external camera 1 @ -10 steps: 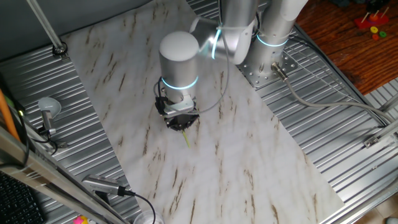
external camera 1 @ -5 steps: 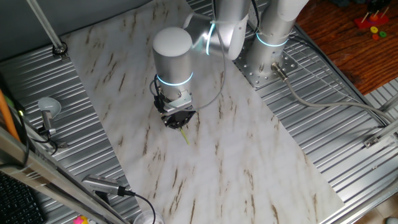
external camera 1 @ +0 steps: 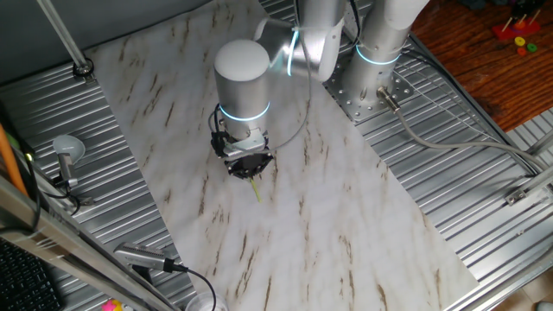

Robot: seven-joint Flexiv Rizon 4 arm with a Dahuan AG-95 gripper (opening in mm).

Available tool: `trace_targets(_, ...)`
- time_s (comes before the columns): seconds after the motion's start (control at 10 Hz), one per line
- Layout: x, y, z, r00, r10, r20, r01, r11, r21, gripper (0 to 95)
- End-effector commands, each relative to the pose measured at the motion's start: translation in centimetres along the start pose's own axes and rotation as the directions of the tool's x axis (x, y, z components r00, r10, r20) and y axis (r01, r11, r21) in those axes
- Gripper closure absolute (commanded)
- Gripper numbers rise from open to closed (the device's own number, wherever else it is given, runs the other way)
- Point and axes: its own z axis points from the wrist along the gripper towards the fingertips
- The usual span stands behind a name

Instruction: Scrub the table with a brush

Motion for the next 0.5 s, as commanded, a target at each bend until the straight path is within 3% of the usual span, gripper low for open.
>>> trace_targets(0.1,0.29,-0.35,0.96,1.000,0.007,0.009,-0.007,1.000,0.012,95.0)
trace_targets(0.5,-0.05,-0.89,1.29,1.000,-0.011,0.024,0.010,1.000,0.027,95.0)
